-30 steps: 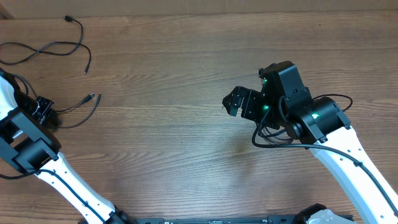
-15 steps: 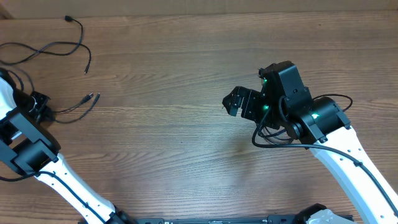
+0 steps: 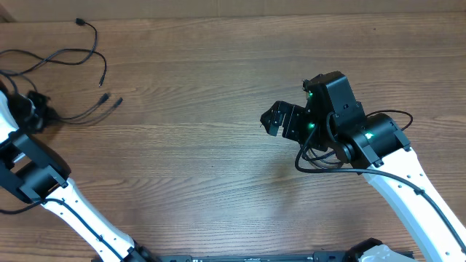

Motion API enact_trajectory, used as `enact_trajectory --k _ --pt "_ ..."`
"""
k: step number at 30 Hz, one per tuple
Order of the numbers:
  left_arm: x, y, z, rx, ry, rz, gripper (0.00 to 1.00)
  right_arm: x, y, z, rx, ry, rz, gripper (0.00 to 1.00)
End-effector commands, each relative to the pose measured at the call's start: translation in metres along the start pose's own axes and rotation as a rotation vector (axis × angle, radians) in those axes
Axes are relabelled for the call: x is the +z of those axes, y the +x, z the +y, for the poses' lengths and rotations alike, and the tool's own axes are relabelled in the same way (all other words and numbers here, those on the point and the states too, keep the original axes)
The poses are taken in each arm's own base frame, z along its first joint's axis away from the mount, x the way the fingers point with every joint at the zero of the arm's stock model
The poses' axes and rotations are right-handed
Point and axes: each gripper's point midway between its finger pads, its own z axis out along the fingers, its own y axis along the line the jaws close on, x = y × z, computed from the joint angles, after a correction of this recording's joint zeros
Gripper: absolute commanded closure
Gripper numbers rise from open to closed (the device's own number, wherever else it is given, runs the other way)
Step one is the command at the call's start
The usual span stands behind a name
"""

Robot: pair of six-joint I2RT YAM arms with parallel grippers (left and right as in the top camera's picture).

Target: Untangle cables

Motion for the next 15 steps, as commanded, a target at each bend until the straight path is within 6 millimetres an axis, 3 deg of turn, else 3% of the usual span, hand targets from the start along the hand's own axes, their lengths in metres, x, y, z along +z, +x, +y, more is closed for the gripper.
enact_trajectory --k 1,4,9,15 --pt "-0.051 -0.01 -0.025 0.051 0.086 -0.089 0.77 -0.003 -0.005 0.001 -0.003 -0.001 -0.023 0.0" --pt "-0.076 -0.008 -0.025 0.059 0.058 -0.13 0.55 -0.003 -0.005 0.001 -0.003 0.0 -0.023 0.0" --pt "-0.091 0.009 -0.027 0.087 0.063 -0.096 0.53 -0.003 -0.005 0.001 -0.003 0.0 -0.023 0.0" --pt "-0.116 0.028 -0.06 0.164 0.239 -0.06 0.5 -0.003 -0.005 0.001 -0.003 0.0 -0.023 0.0"
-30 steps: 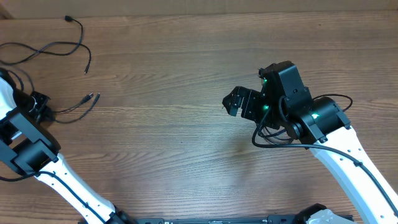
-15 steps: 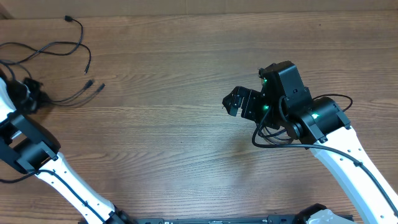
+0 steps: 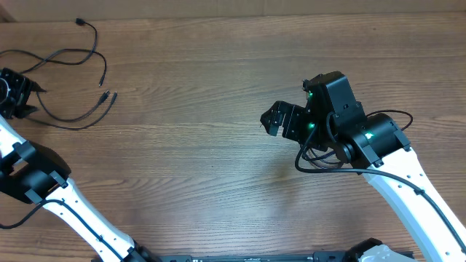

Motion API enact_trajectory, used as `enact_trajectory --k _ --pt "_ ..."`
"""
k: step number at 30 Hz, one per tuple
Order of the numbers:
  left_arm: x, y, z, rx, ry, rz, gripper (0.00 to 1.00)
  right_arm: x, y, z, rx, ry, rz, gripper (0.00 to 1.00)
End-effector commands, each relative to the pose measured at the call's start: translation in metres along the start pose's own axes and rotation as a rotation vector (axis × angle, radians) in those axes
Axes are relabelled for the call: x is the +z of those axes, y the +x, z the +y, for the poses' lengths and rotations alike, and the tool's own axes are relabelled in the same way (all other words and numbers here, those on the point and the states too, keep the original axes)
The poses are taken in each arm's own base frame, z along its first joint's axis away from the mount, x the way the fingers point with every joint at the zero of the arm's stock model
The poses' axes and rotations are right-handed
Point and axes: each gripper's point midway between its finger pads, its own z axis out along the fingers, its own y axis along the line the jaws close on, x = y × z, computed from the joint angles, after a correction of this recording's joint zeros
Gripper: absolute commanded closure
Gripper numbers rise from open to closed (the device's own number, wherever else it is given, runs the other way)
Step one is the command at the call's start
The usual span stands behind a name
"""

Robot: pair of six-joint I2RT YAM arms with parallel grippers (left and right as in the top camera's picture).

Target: Untangle cables

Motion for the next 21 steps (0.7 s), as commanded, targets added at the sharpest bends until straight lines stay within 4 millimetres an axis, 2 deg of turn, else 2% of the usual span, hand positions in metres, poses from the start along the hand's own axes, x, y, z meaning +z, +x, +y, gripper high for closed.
enact_trajectory --k 1,6,10,11,12,13,14,16,17,19,21 --pt "-0.029 0.004 -0.033 0.096 0.165 -0.028 0.5 -0.003 -0.005 0.001 -0.003 0.0 -0.023 0.0" --pt "-0.068 0.017 -0.056 0.178 0.22 -0.097 0.48 -0.003 -0.005 0.001 -0.003 0.0 -0.023 0.0" --pt "-0.117 0.041 -0.078 0.358 0.252 -0.199 0.46 -0.003 -0.005 0.001 -0.003 0.0 -0.023 0.0" --pt "-0.13 0.05 -0.084 0.396 0.259 -0.223 0.42 -0.003 -0.005 0.001 -0.003 0.0 -0.023 0.0" --pt "-0.146 0.065 -0.092 0.43 0.271 -0.248 0.32 -0.003 -0.005 0.001 -0.003 0.0 -0.023 0.0" --pt "-0.167 0.092 -0.104 0.476 0.284 -0.27 0.17 -0.003 -0.005 0.001 -0.003 0.0 -0.023 0.0" --pt "-0.174 0.106 -0.108 0.497 0.277 -0.28 0.16 -0.003 -0.005 0.001 -0.003 0.0 -0.023 0.0" --pt "-0.182 0.137 -0.111 0.55 0.205 -0.3 0.09 -0.003 -0.005 0.001 -0.003 0.0 -0.023 0.0" --pt "-0.182 0.148 -0.11 0.568 0.163 -0.304 0.09 -0.003 -0.005 0.001 -0.003 0.0 -0.023 0.0" --pt "-0.177 0.17 -0.107 0.605 0.099 -0.29 0.01 -0.003 -0.005 0.001 -0.003 0.0 -0.023 0.0" --pt "-0.164 0.204 -0.107 0.653 0.084 -0.218 0.0 -0.003 -0.005 0.001 -0.003 0.0 -0.023 0.0"
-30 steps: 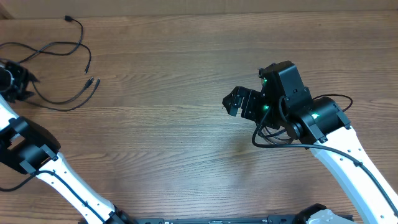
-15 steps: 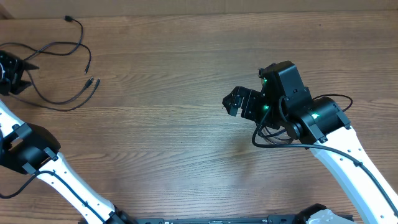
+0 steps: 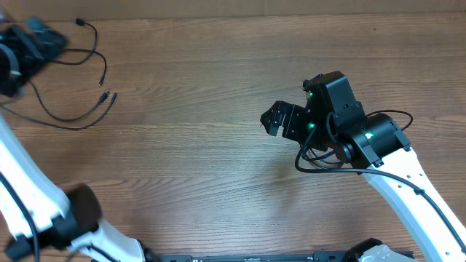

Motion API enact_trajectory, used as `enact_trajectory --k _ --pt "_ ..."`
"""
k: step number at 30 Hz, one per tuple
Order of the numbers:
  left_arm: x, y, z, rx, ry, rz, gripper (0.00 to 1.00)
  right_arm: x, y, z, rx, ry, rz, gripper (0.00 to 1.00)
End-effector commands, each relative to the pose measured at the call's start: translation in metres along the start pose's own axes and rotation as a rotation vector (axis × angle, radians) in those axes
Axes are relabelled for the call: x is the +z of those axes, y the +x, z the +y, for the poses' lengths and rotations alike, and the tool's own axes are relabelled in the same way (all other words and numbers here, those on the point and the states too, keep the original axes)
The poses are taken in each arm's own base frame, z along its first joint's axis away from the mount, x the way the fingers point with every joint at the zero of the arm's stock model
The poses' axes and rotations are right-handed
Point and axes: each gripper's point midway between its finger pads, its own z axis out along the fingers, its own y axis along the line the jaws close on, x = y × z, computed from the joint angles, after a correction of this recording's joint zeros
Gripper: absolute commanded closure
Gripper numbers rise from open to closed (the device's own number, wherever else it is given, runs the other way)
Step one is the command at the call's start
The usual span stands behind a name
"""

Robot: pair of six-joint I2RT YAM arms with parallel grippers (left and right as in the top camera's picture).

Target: Untangle cables

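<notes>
Thin black cables point(image 3: 86, 64) lie in loose curves on the wooden table point(image 3: 204, 182) at the far left. Their small plugs rest near the bundle's right side, and a low loop point(image 3: 67, 125) sags toward the front. My left gripper point(image 3: 45, 38) is a blurred dark shape at the top left corner, just above the upper strands. The blur hides its jaws and whether a strand is between them. Far from the cables, my right gripper point(image 3: 268, 120) hovers right of the table's centre, open and empty.
The right arm's own black cable point(image 3: 320, 161) loops beside its wrist. The left arm's white link point(image 3: 29, 182) runs along the left edge down to the front. Bare wood lies between the cables and the right gripper.
My left gripper has moved from the left edge beside the cables to the top left corner. The cables and plugs lie as before. The right arm has not moved.
At first my left gripper sat low at the left edge on the cable bundle. Then it stood higher along that edge, and the plugs and loop had shifted slightly left. Now it is at the top left corner, with the cables still.
</notes>
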Motion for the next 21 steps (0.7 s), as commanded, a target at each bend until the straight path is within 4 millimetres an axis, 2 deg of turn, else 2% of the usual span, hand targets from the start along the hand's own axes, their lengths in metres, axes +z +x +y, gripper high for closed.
enact_trajectory --k 1,4,7,13,21 --pt "0.02 0.05 -0.007 0.07 -0.083 0.149 0.0 -0.003 -0.005 0.001 -0.003 0.0 -0.023 0.0" --pt "0.034 0.097 -0.03 0.137 -0.056 0.281 0.01 -0.003 -0.005 0.001 -0.004 0.0 -0.023 0.0" --pt "0.045 0.134 -0.048 0.191 -0.04 0.387 0.01 -0.003 -0.005 0.001 -0.003 0.0 -0.023 0.0" --pt "0.066 0.191 -0.07 0.305 -0.031 0.563 0.0 -0.003 -0.005 0.001 -0.004 0.0 -0.023 0.0" --pt "0.073 0.217 -0.071 0.338 -0.042 0.646 0.01 -0.003 -0.005 0.001 -0.004 -0.001 -0.023 0.0"
